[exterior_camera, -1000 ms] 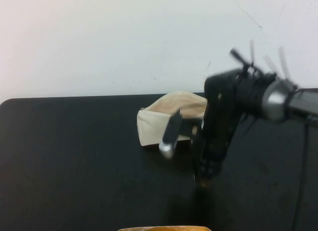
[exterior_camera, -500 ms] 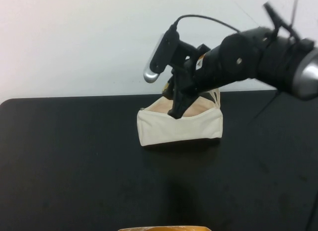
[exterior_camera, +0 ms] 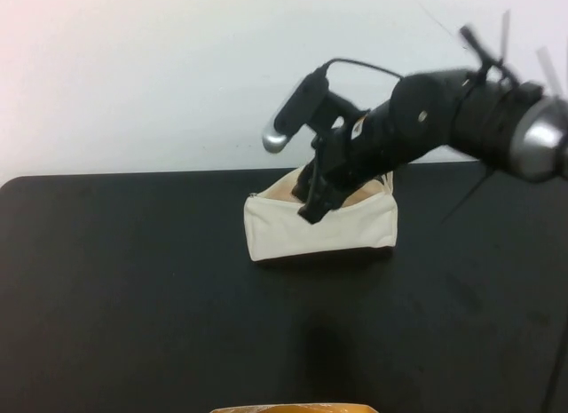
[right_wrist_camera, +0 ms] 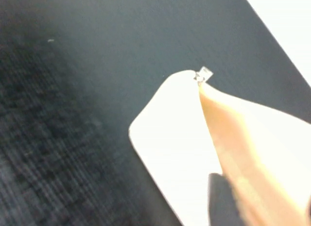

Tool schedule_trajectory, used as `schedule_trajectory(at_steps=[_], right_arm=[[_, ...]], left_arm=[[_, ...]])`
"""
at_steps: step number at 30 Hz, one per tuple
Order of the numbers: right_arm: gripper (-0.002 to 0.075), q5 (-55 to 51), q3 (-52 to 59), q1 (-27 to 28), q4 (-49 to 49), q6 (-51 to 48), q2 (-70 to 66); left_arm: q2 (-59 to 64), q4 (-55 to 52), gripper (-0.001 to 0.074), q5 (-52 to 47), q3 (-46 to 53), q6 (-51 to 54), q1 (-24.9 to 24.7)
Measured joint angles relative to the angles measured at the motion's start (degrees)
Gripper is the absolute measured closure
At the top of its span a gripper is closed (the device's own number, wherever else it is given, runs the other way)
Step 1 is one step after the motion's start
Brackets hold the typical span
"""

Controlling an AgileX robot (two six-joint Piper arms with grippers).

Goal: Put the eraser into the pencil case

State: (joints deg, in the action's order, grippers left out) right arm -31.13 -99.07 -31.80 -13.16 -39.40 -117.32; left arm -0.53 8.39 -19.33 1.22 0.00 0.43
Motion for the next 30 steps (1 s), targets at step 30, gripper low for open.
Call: schedule_trajectory(at_steps=[30], right_arm=[[0.0726, 9.7, 70.5, 1.3, 7.1, 13.4, 88.1]], left_arm=[[0.0, 0.0, 0.0737, 0.0, 0.0, 0.0, 0.0]])
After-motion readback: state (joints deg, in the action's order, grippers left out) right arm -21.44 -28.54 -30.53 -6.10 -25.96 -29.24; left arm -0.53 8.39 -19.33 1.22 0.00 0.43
